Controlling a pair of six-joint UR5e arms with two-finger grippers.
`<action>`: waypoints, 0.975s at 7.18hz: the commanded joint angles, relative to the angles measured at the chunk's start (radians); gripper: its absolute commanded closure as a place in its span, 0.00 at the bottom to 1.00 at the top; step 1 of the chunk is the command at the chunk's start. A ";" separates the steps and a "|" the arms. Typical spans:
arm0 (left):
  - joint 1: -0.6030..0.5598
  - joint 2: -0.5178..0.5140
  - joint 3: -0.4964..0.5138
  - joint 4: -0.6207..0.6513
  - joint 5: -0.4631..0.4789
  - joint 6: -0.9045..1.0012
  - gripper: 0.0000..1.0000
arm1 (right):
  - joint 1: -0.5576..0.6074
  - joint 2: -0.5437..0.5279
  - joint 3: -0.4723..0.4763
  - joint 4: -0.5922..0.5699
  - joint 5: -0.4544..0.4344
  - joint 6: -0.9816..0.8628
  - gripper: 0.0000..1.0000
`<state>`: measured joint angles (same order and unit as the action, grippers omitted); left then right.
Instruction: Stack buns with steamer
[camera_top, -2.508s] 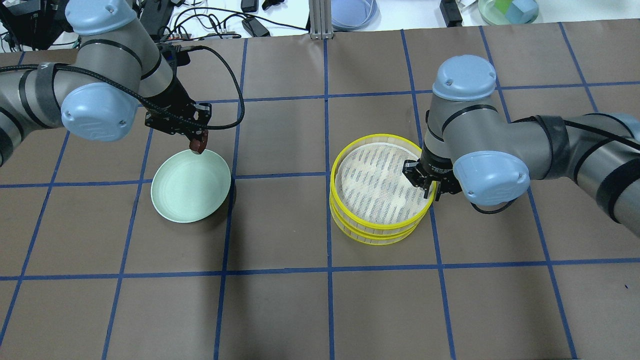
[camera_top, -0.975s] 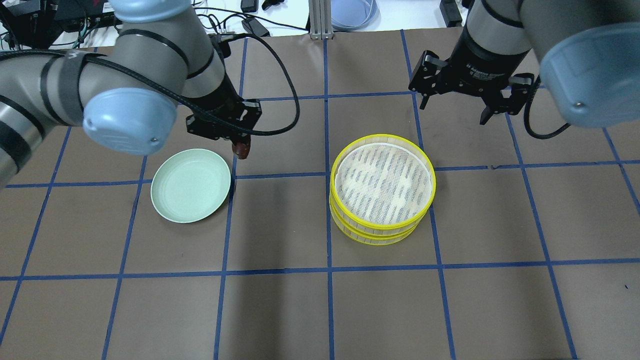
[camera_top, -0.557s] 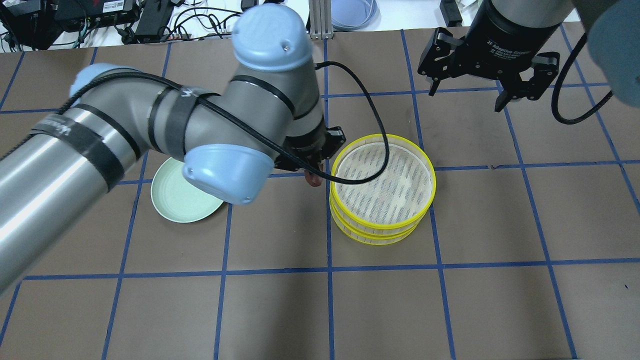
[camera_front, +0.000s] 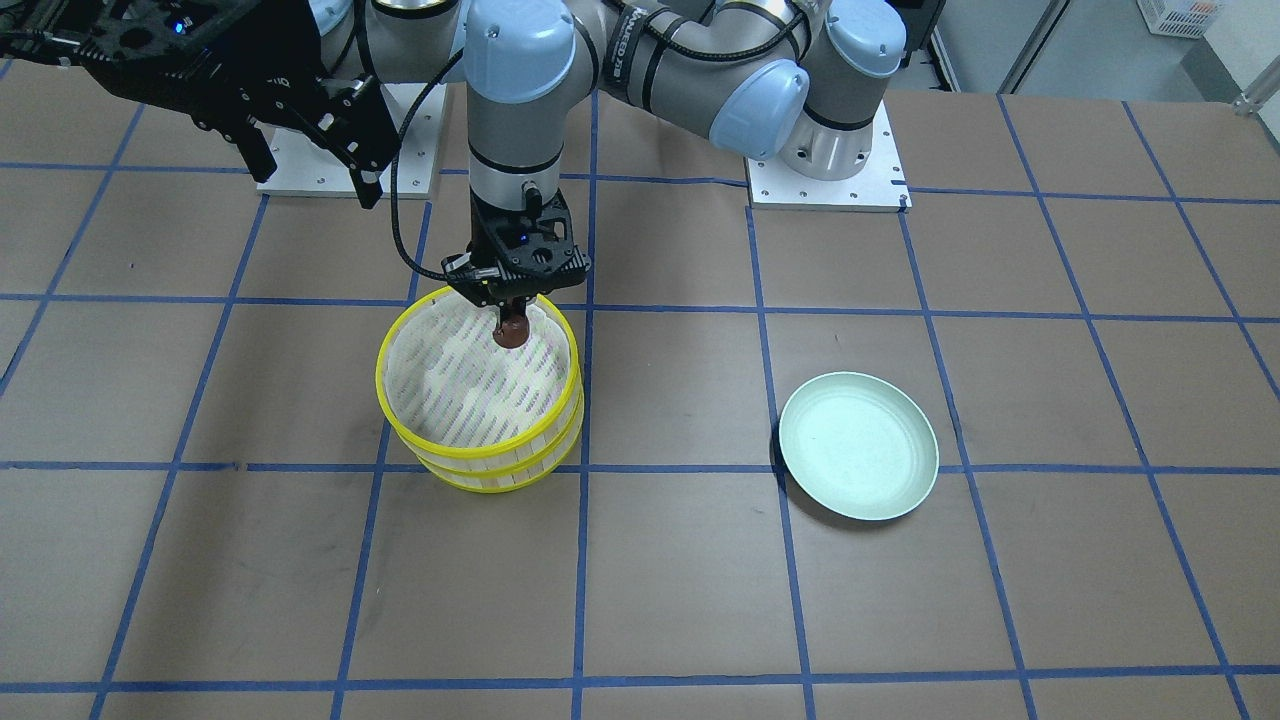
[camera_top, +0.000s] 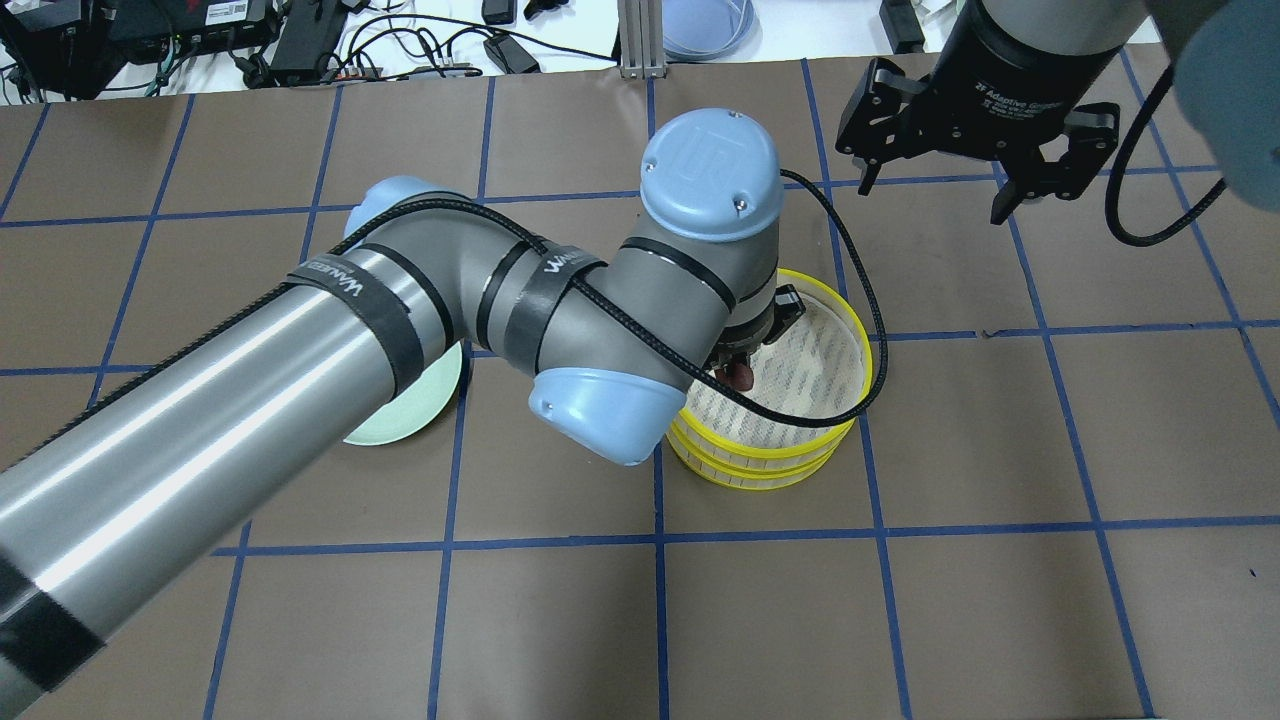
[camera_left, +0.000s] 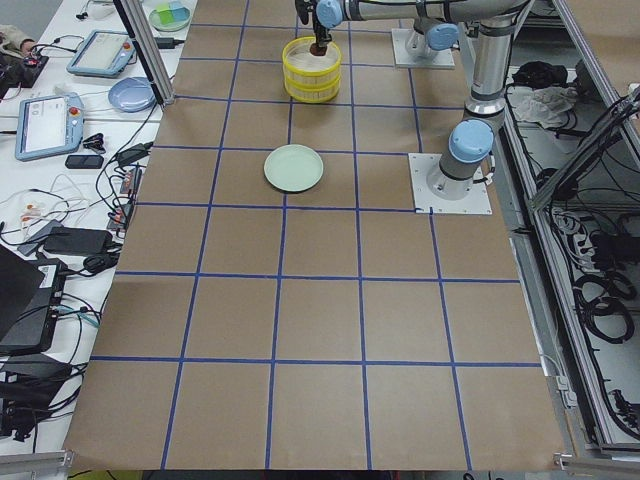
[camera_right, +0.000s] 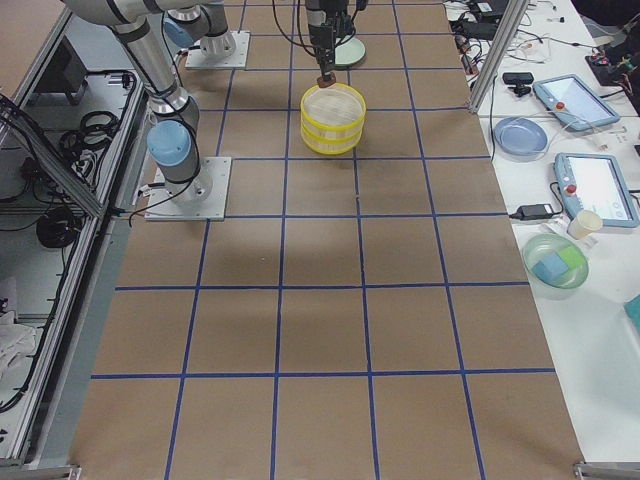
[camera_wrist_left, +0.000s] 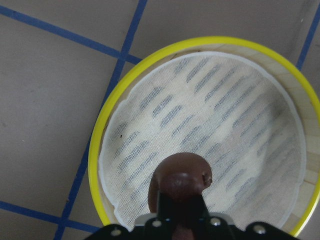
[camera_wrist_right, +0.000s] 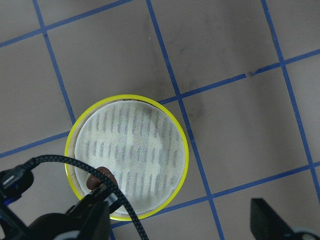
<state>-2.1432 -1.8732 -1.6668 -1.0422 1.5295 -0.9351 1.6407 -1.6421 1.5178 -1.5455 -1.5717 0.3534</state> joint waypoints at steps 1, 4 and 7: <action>-0.015 -0.030 -0.001 0.005 0.009 -0.001 0.11 | -0.002 0.004 -0.001 0.001 -0.002 -0.108 0.00; -0.014 -0.026 -0.001 0.005 0.014 0.004 0.08 | -0.015 0.007 0.001 0.001 -0.002 -0.195 0.00; 0.012 0.029 0.007 -0.008 0.033 0.088 0.03 | -0.015 0.004 0.005 0.002 -0.002 -0.192 0.00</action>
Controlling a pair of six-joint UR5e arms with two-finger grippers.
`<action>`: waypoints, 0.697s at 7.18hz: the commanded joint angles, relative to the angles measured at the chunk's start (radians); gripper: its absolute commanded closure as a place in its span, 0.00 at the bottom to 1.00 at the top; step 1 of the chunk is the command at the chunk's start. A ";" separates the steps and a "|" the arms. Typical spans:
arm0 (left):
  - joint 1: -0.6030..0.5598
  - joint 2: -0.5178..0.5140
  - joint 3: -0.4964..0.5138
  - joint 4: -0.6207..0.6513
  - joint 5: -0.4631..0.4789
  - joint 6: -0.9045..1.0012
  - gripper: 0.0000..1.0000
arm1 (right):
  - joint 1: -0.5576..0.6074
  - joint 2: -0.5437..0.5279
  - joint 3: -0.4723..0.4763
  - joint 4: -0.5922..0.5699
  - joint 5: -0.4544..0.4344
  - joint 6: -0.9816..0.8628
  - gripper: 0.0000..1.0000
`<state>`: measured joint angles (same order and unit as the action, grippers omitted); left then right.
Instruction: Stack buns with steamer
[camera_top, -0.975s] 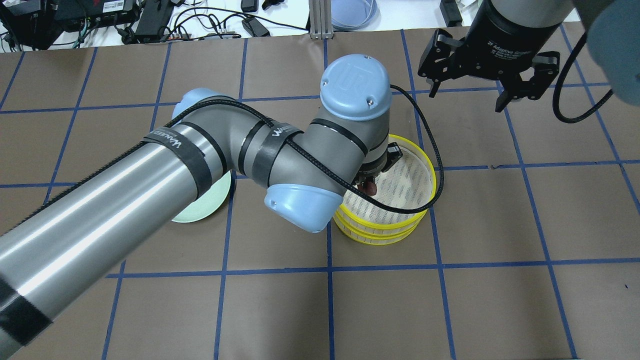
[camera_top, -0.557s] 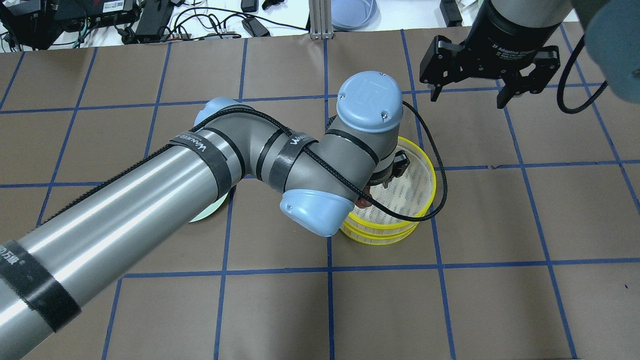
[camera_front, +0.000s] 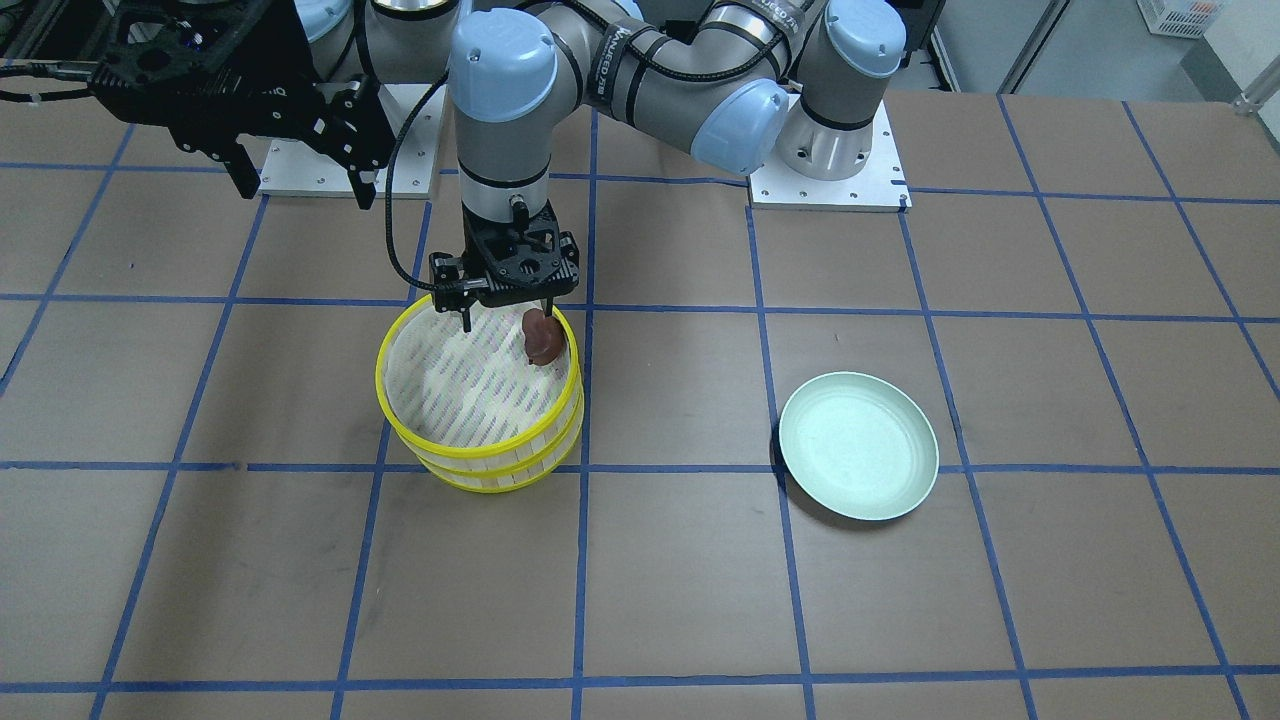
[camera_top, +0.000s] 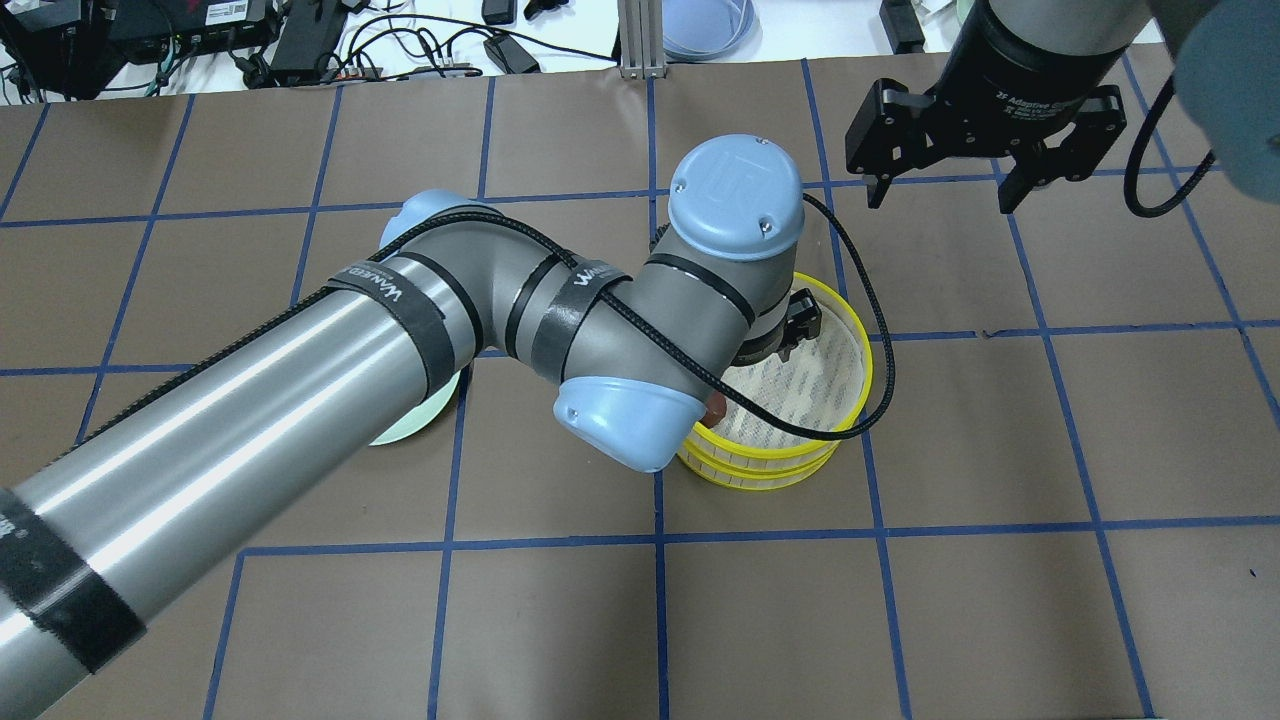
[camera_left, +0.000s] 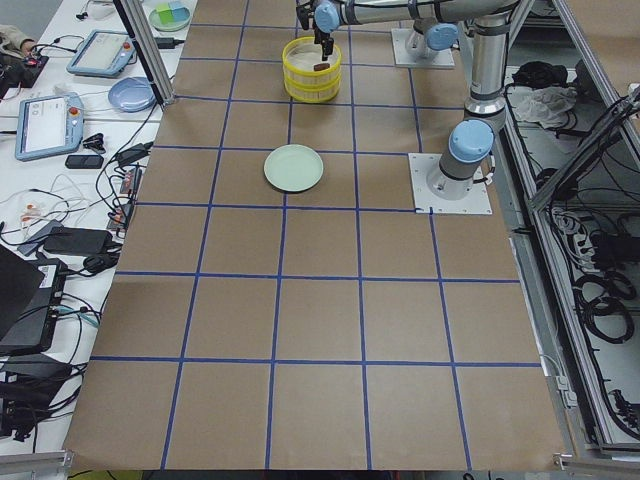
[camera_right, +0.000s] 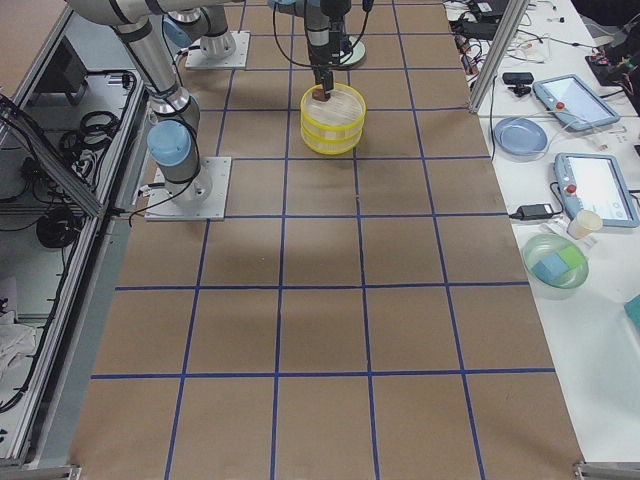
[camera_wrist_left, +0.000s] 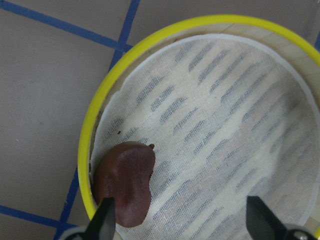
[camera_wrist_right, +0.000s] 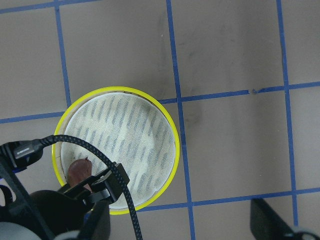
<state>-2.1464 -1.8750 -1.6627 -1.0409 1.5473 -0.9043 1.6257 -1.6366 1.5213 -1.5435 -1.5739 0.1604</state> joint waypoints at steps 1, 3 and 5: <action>0.054 0.077 0.007 -0.043 0.063 0.126 0.01 | 0.000 -0.003 0.002 0.002 0.000 0.001 0.00; 0.181 0.184 0.011 -0.212 0.068 0.357 0.01 | -0.001 -0.005 0.002 0.002 0.000 0.002 0.00; 0.331 0.288 0.038 -0.386 0.066 0.545 0.00 | -0.001 -0.003 0.000 -0.003 0.000 0.004 0.00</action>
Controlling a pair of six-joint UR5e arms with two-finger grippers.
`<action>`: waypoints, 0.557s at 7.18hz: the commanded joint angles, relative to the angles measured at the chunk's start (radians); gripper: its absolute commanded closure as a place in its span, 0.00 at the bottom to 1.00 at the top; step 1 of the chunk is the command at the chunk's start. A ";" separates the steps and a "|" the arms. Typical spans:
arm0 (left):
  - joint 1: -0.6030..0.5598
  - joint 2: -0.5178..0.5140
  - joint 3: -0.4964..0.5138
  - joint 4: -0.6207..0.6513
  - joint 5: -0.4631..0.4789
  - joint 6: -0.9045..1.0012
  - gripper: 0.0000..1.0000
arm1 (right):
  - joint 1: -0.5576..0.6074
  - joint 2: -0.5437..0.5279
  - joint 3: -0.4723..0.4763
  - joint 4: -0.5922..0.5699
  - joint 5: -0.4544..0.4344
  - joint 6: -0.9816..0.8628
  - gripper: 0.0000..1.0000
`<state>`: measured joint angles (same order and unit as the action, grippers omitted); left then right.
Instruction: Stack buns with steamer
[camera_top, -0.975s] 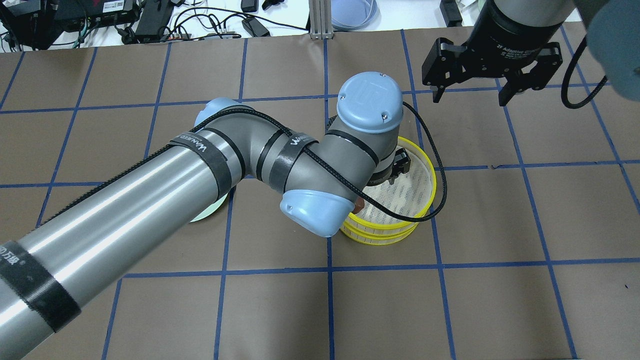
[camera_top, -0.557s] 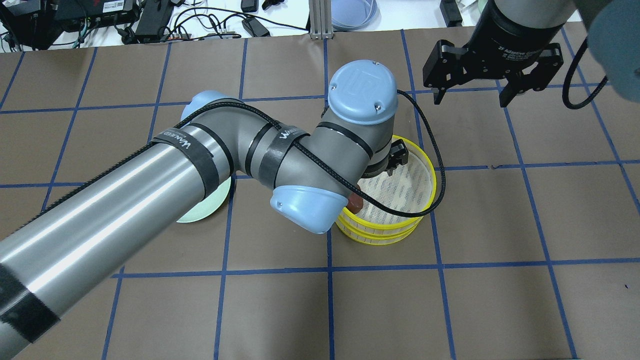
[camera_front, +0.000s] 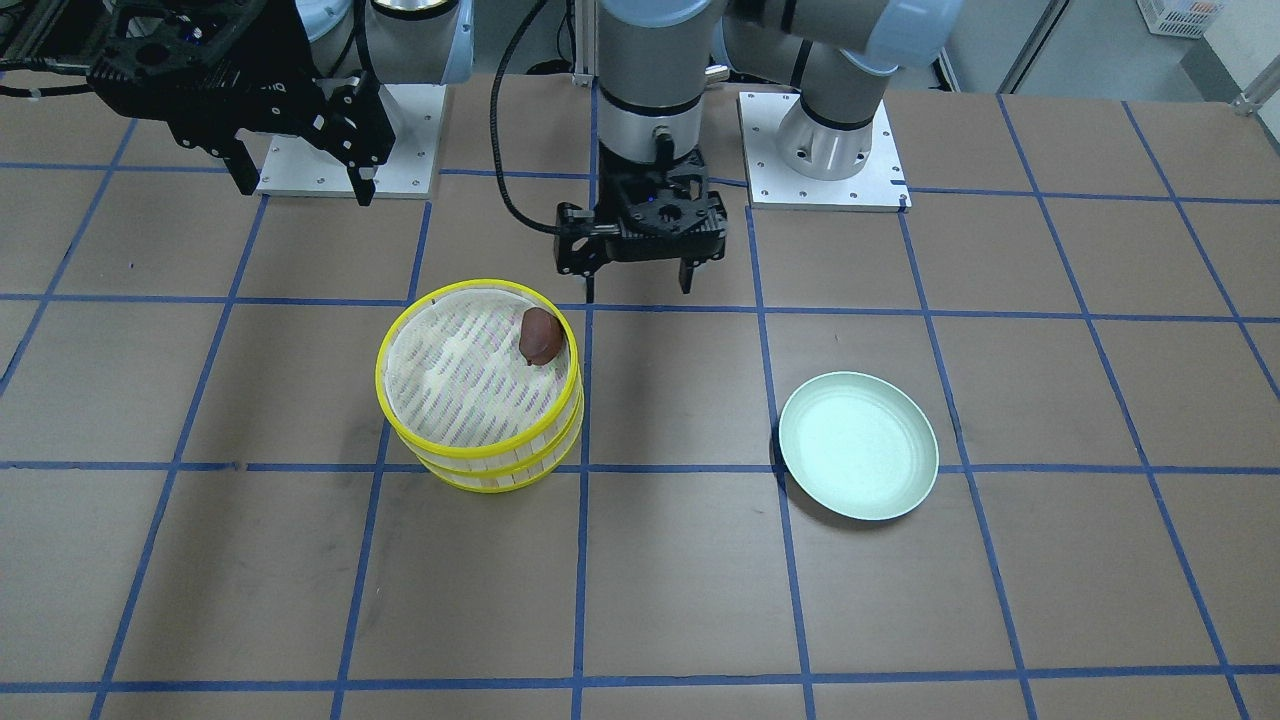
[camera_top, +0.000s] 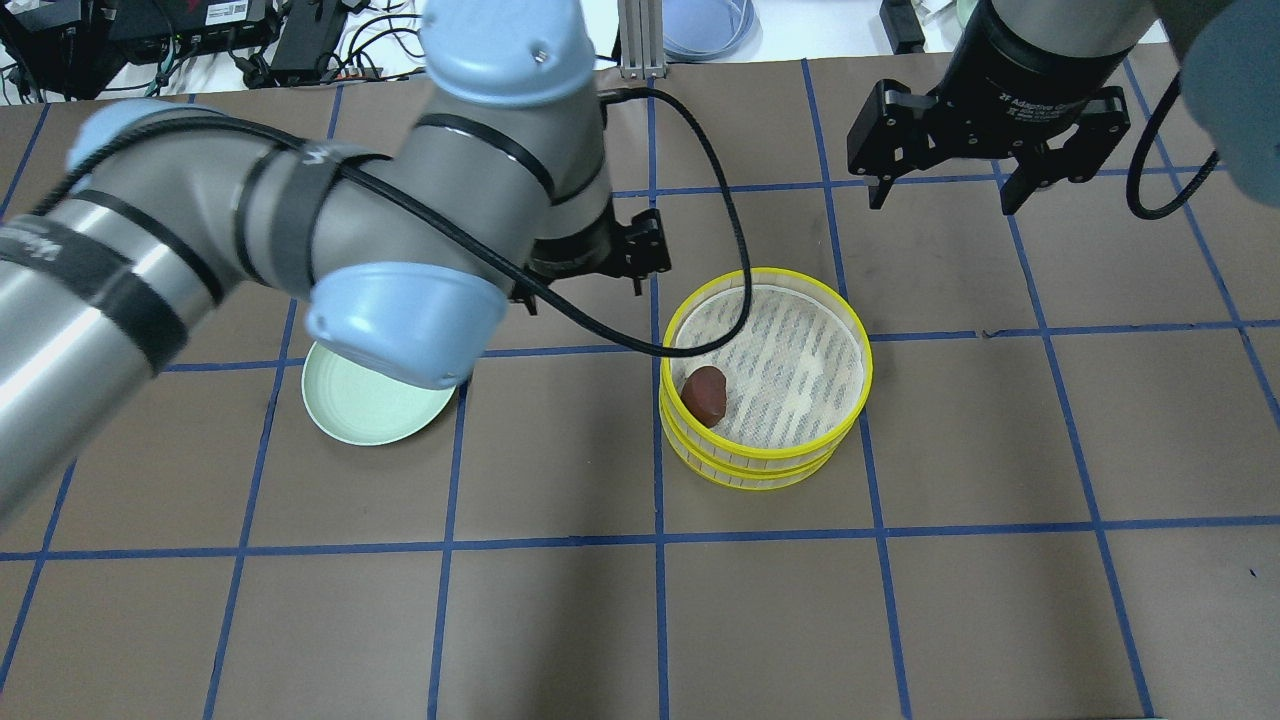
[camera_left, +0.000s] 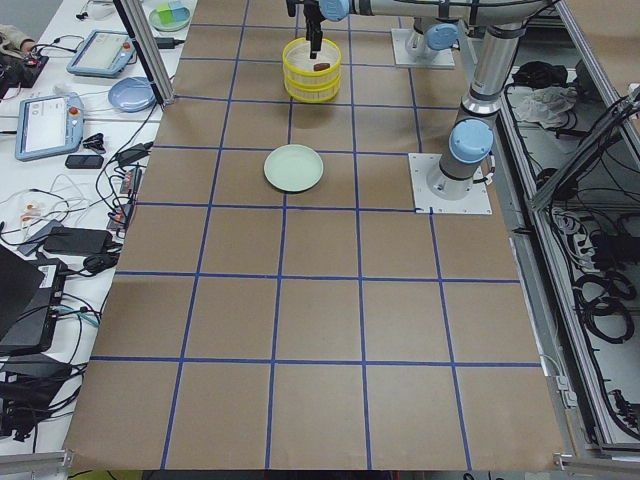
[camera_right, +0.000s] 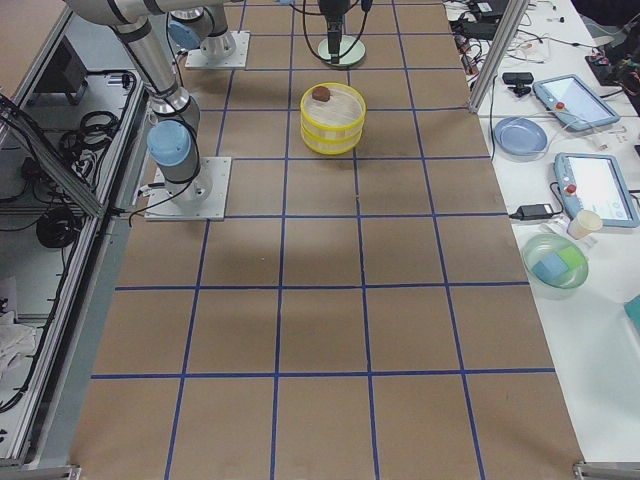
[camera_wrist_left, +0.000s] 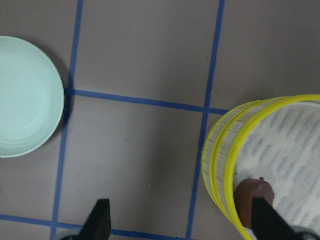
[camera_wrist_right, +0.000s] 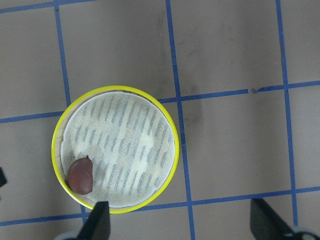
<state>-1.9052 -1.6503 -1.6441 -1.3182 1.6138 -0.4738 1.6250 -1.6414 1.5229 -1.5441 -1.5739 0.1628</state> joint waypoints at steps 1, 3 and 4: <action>0.148 0.096 0.059 -0.215 0.000 0.141 0.00 | -0.002 -0.003 -0.001 -0.002 0.000 0.003 0.00; 0.274 0.116 0.133 -0.269 -0.008 0.277 0.00 | -0.002 -0.012 -0.004 0.001 -0.003 0.004 0.00; 0.303 0.115 0.168 -0.265 -0.011 0.306 0.00 | -0.001 -0.020 -0.003 -0.001 -0.021 0.001 0.00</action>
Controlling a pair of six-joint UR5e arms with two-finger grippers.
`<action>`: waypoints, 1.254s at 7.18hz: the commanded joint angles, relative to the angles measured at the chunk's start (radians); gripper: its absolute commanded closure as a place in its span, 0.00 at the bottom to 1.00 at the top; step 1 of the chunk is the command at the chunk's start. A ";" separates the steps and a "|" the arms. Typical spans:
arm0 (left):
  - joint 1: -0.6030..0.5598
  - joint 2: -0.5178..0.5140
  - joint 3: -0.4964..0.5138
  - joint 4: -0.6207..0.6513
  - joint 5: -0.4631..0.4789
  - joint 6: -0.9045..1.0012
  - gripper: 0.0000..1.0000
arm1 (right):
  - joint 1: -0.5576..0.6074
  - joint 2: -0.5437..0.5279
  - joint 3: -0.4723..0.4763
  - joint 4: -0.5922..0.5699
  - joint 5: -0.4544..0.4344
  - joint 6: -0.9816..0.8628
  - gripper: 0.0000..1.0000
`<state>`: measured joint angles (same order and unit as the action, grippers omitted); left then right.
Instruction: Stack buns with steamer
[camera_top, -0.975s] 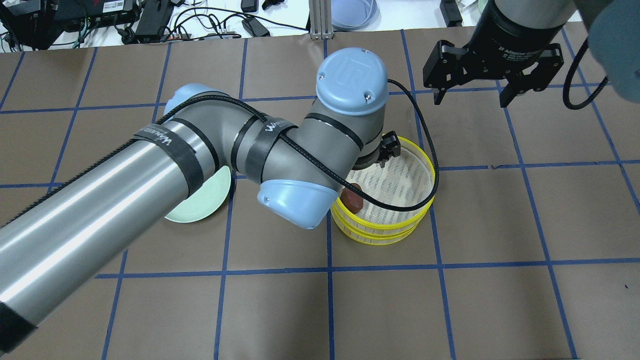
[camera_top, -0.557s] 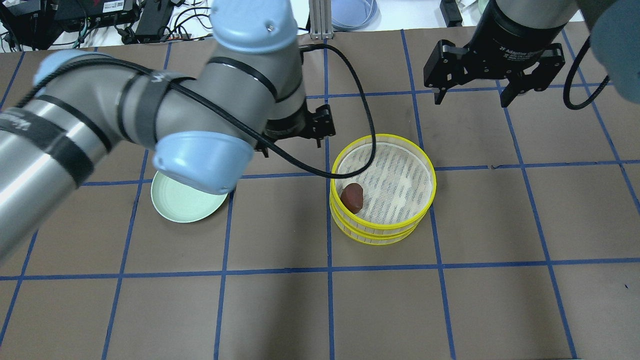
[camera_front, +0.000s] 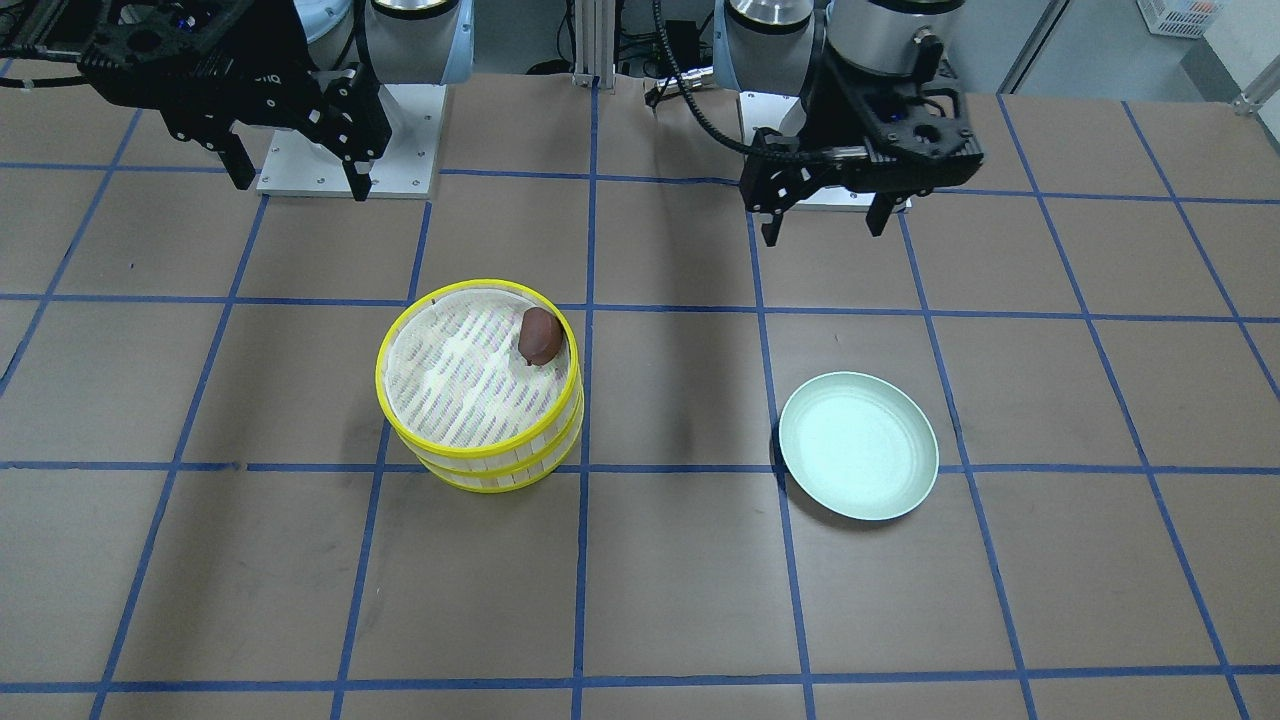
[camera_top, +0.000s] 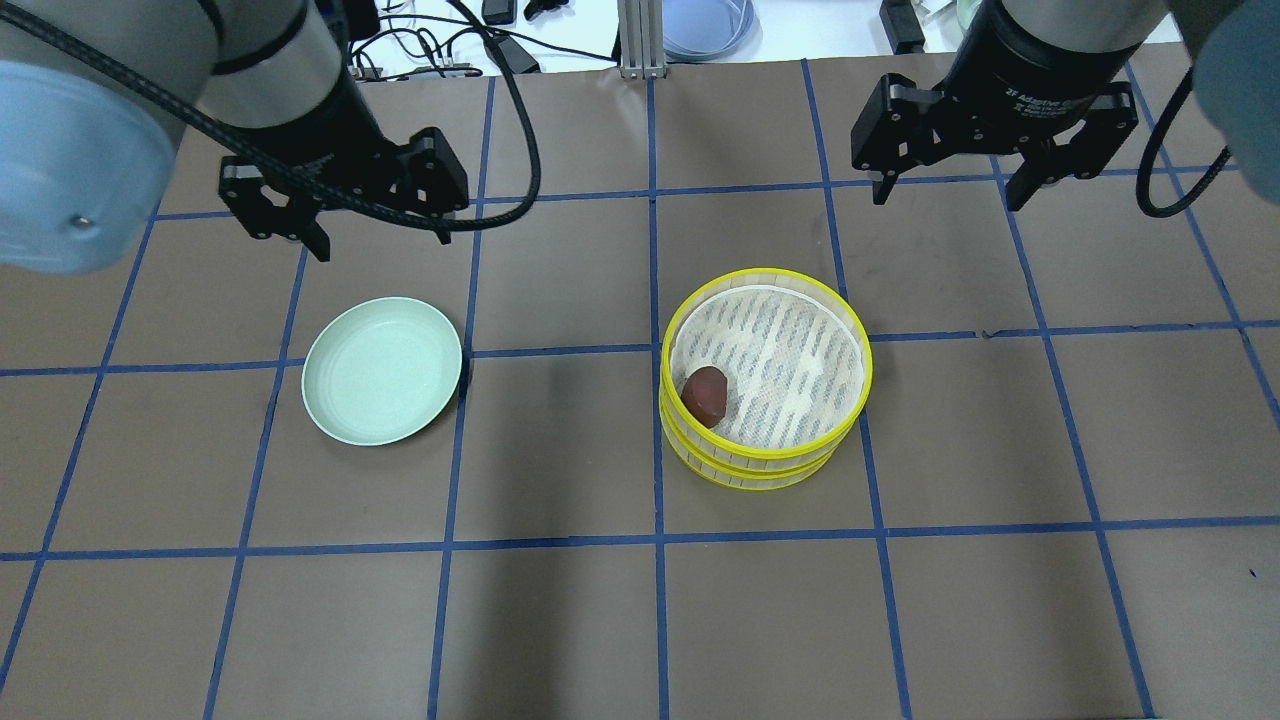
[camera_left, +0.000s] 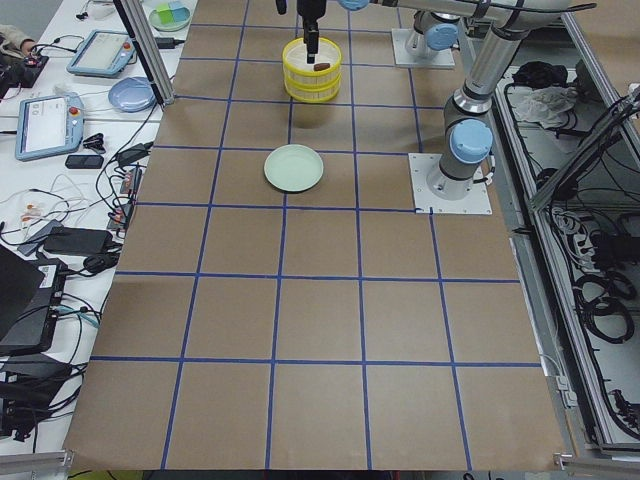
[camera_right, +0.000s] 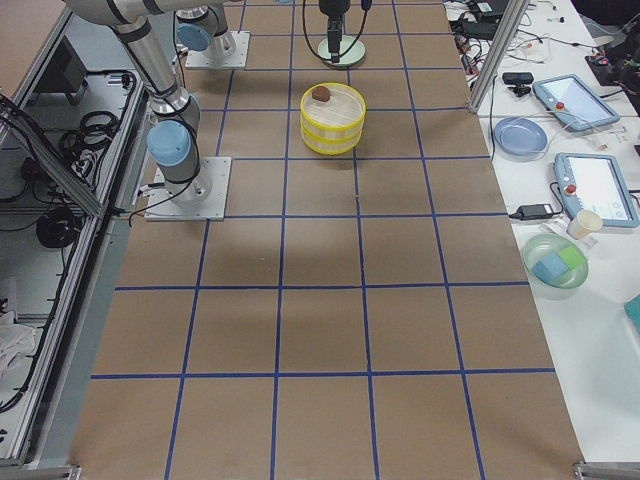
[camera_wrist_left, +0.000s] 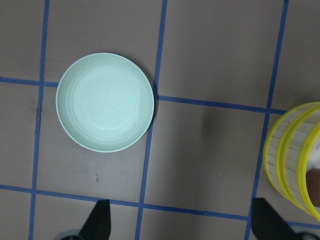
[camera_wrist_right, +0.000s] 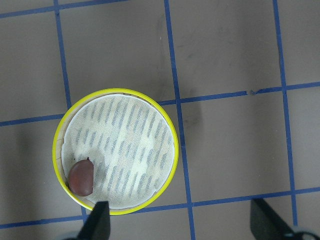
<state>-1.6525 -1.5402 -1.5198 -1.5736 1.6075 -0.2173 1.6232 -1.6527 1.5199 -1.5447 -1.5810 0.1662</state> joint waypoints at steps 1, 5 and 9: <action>0.078 -0.009 0.073 0.001 -0.012 0.073 0.00 | 0.003 -0.004 0.002 -0.002 -0.019 -0.004 0.00; 0.088 -0.037 0.073 0.004 -0.023 0.078 0.00 | 0.003 -0.007 0.002 -0.002 -0.025 -0.007 0.00; 0.092 -0.043 0.066 0.007 -0.015 0.134 0.01 | 0.001 -0.007 0.002 -0.002 -0.027 -0.007 0.00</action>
<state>-1.5609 -1.5813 -1.4532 -1.5665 1.5920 -0.1016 1.6251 -1.6597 1.5217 -1.5463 -1.6074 0.1595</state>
